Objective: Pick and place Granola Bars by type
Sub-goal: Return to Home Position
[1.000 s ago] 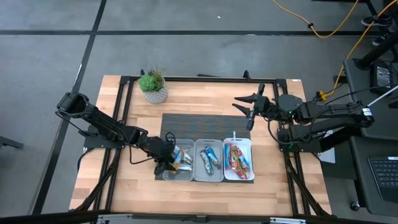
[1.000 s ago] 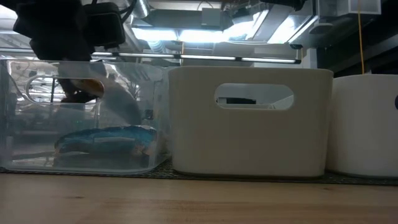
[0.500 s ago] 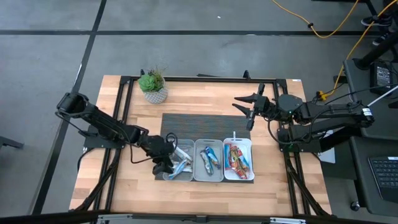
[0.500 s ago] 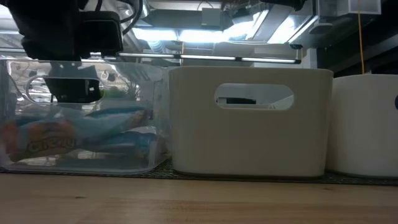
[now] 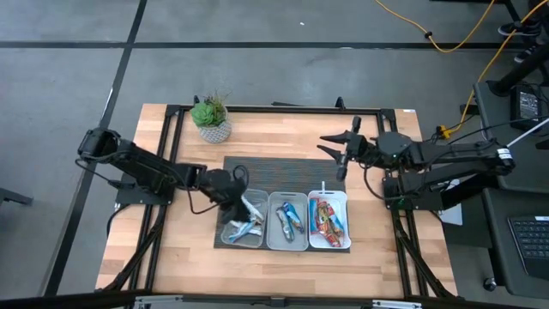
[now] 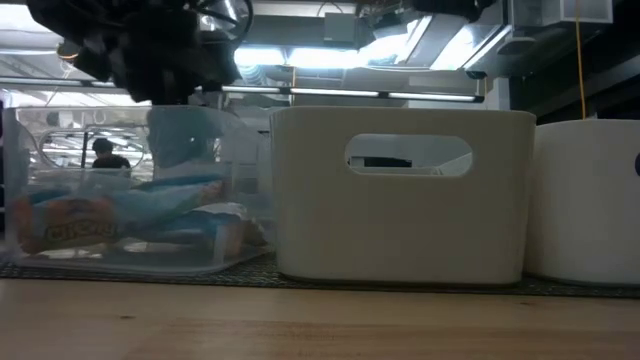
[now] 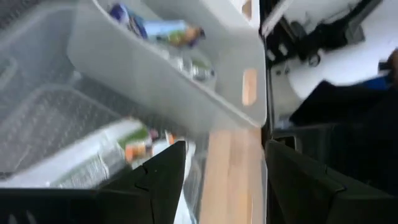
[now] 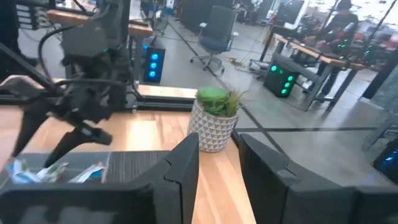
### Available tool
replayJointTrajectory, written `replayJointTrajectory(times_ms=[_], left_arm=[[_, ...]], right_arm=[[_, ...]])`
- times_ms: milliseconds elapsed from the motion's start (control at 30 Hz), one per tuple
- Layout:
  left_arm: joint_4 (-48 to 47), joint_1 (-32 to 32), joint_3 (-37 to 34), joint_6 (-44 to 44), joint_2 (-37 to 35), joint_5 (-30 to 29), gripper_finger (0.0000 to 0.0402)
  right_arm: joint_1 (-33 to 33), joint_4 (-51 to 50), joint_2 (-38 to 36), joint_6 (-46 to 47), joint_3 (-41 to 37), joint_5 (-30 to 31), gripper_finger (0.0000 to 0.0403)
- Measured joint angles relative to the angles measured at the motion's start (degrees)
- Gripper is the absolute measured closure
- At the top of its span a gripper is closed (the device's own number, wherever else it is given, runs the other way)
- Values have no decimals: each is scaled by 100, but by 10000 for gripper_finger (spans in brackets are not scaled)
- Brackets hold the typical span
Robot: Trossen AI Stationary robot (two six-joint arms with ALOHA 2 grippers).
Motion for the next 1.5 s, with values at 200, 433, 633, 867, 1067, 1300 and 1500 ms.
replayJointTrajectory(times_ms=[200,433,633,867,1067,1300,1500], left_arm=[[-30,138,0,289,0,-208,191],[1066,633,-2,564,-37,-256,192],[2572,1207,-2,994,-441,680,192],[2815,2193,-34,2180,-1540,1574,190],[2796,3438,-406,1934,-2537,2899,190],[2999,3468,-1844,2165,-3626,577,192],[3831,2622,-2908,2831,-3986,-1085,191]], right_arm=[[0,8,175,5,0,-201,286],[-81,152,185,-231,0,-201,286],[-229,195,185,-301,0,-198,286],[-273,195,185,-301,0,-198,286],[-278,285,185,-301,0,-198,286],[-278,424,185,-276,0,-196,286],[-283,424,185,-244,0,-194,286]])
